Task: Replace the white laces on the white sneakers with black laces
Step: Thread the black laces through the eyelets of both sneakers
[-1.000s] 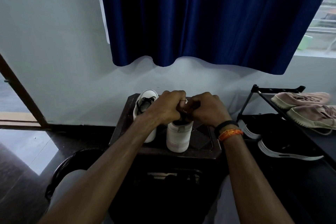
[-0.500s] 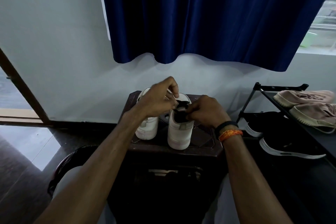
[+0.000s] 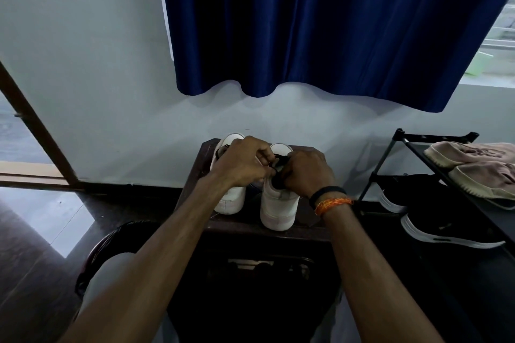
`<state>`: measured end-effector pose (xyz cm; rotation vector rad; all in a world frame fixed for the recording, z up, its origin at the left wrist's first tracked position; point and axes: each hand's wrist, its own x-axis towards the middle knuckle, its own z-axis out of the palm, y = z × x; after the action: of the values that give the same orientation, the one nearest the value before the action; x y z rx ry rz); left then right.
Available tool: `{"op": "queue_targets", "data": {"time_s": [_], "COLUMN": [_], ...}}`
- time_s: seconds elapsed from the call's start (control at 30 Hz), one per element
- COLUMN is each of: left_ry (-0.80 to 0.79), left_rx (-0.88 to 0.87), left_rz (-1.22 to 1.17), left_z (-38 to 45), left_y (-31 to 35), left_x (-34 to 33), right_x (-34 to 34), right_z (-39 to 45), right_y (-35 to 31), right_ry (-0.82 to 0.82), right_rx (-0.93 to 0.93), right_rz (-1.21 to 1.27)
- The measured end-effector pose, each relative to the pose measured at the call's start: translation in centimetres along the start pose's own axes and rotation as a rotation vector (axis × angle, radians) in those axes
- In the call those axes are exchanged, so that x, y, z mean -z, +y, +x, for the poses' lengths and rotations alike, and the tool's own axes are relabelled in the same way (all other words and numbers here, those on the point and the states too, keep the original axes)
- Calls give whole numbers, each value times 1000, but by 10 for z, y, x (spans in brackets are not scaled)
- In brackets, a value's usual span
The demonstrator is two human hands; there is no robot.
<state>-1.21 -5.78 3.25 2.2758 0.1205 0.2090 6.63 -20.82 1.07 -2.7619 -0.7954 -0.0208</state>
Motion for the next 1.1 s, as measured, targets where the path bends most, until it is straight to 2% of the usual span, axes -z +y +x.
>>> {"op": "queue_targets", "data": {"time_s": [0.13,0.27,0.33,0.5,0.63,0.73,1.1], "left_ry": [102,121,123,129,182,224,298], "left_rx": [-18,-44,-54,-82,-87,-62,-59], "left_rz": [44,59,66,104,117,88,124], "left_z": [2,0,-1,-1,-3,-4,-7], "left_y": [1,1,1,2,2,0,7], "left_x": [-8,-10,-11,-20,-26,-29,-34], "right_x": [1,9,12,10,4,-1,-8], "right_z": [-12,-17,-16,-16,-13,-13,-8], "right_y": [-2,3,6,2,2,8,10], "right_ry": [176,277,285,257,364,414,397], "right_rx": [-42,23,23,167,226,215,76], "right_rz": [34,52,67,-14,-65,-18,182]}}
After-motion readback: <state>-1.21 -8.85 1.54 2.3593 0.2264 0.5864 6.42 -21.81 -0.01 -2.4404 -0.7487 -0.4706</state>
